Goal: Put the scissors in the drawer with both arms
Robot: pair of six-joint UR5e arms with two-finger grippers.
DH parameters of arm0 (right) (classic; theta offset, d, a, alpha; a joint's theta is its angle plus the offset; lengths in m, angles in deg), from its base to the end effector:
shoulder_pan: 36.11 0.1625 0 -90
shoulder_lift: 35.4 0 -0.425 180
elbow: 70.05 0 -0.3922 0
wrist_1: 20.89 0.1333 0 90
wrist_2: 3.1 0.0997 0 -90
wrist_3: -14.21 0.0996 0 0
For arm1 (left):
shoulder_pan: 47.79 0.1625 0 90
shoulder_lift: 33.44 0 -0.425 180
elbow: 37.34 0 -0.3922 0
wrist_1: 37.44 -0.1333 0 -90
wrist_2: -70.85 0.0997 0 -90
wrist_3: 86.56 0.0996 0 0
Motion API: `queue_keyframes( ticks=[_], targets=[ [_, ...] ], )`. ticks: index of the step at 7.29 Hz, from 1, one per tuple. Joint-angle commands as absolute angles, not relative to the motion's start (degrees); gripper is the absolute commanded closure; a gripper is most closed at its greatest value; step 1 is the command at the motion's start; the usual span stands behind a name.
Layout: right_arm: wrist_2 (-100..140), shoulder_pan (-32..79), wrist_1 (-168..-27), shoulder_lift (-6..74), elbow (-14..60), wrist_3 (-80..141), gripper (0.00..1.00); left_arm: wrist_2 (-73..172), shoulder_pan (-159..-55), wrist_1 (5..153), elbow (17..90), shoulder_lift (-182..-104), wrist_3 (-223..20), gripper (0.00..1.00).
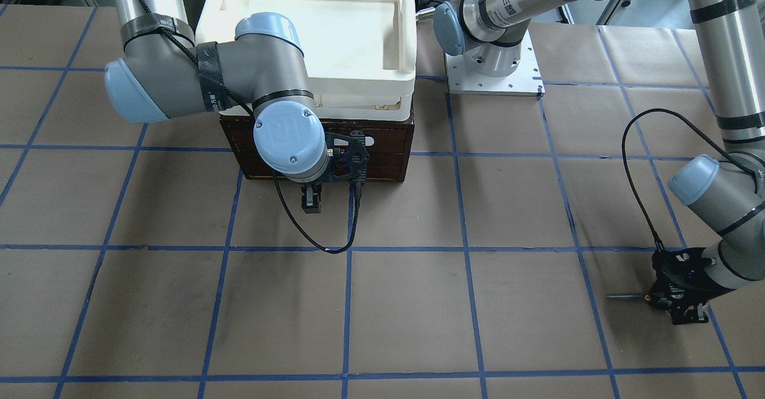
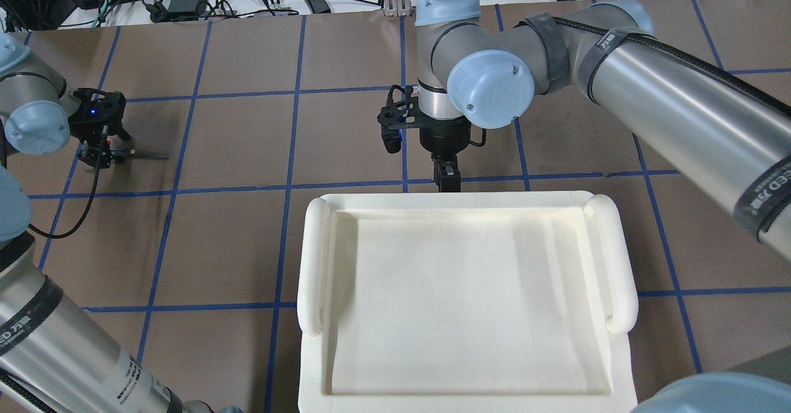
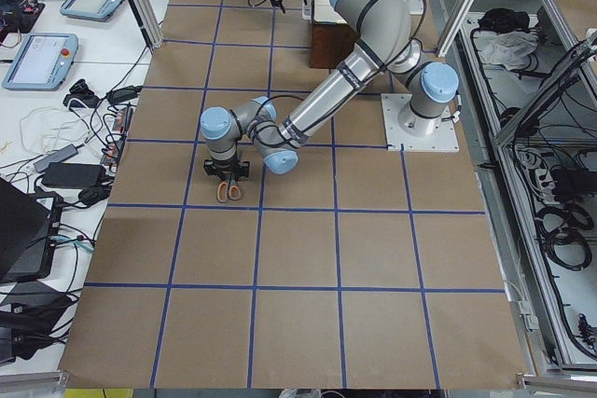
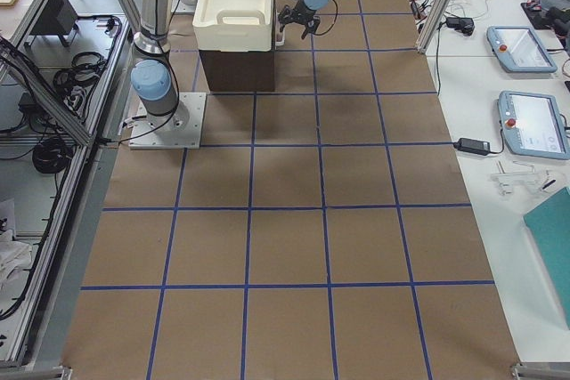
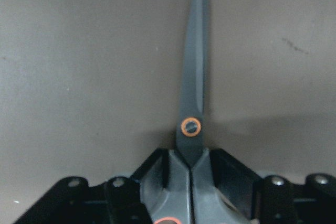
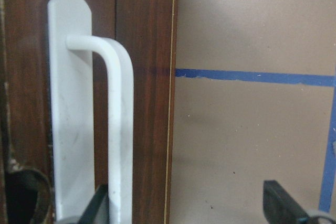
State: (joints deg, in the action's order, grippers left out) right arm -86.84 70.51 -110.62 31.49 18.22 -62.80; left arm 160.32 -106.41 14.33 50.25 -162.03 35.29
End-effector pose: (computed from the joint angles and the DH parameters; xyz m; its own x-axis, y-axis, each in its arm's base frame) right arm 0.3064 -0.5224 0.2816 0.0423 -0.9231 -0.3823 -0.9991 -0.0393 -0.0158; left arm 0.2420 -0.6546 0.1672 0.0086 0.9993 -0.0353 0.9999 -0.0082 0.0110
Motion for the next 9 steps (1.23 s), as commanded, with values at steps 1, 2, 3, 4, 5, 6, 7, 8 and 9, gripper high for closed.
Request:
queue_keyframes(
  ticks=[1,2,3,4,5,6,7,8,9],
  targets=[
    [-86.77,70.59,-111.68,30.43,18.28,-62.78,0.0,160.67,-106.5,14.33,50.29,-161.5,35.34,1.0],
    [-86.85,70.85,-111.51,30.52,18.71,-62.7,0.0,160.41,-106.5,14.59,50.29,-161.15,35.34,1.0],
    [-86.86,71.03,-111.68,30.52,19.07,-62.78,0.0,160.67,-107.11,14.94,50.29,-160.45,35.34,1.0],
    [-86.86,71.03,-112.81,30.6,19.07,-62.78,0.0,160.59,-107.81,15.38,50.37,-159.48,35.26,1.0],
    [-86.86,71.03,-116.22,30.52,19.07,-62.96,0.0,161.11,-109.56,18.08,50.37,-158.17,34.73,1.0],
    [-86.86,71.03,-116.6,30.43,18.98,-63.39,0.0,161.29,-110.97,19.67,50.37,-156.85,34.21,1.0],
    [-86.86,71.03,-117.3,30.43,18.9,-63.66,0.0,161.2,-111.42,22.04,50.37,-155.62,33.85,1.0],
    [-86.86,70.94,-118.26,30.25,18.63,-63.75,0.0,160.59,-111.6,25.19,50.37,-153.86,32.89,1.0],
    [-86.86,70.94,-119.32,30.25,18.54,-63.75,0.0,160.59,-112.38,27.66,50.37,-152.28,31.58,1.0]
  ],
)
